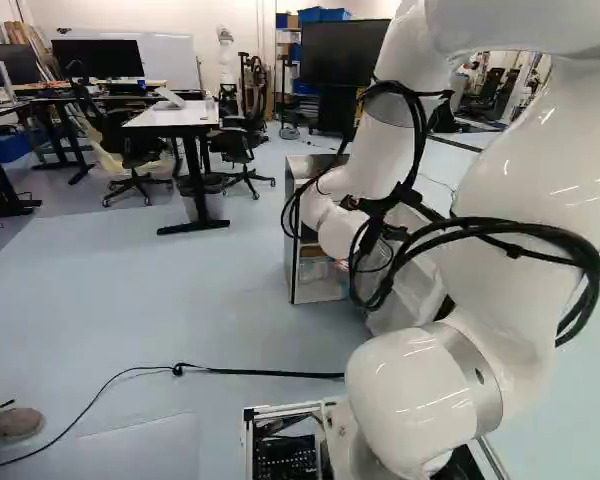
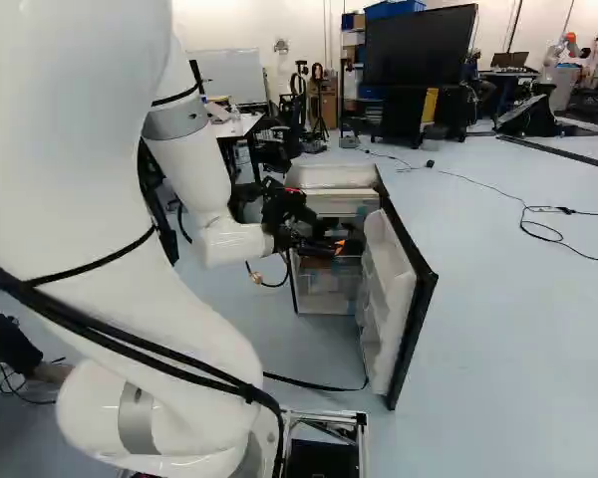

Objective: Open the fridge door

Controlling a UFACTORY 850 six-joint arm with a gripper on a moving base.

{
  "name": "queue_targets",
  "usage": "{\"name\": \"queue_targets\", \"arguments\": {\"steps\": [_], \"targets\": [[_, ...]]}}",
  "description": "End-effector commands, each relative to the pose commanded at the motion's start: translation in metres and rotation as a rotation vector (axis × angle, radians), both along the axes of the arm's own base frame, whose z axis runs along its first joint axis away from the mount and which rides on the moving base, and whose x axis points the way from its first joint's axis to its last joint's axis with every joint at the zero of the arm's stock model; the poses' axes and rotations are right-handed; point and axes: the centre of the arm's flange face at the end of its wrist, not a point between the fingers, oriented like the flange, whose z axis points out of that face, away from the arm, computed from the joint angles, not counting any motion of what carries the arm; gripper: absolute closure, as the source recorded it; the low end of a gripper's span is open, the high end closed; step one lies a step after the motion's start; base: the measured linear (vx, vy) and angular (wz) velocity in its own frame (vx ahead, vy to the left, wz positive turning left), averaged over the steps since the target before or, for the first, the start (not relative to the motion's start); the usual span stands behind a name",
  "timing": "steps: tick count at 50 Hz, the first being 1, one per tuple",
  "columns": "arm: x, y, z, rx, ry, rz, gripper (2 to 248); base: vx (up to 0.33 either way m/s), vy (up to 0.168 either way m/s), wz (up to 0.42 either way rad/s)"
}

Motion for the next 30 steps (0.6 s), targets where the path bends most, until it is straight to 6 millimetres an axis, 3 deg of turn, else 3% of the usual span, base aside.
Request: {"name": "queue_targets", "arguments": {"steps": [30], "targets": [[-0.022,0.006,0.012,-0.044,0.011,0.290,3,0.000,0.000,0.000]]}}
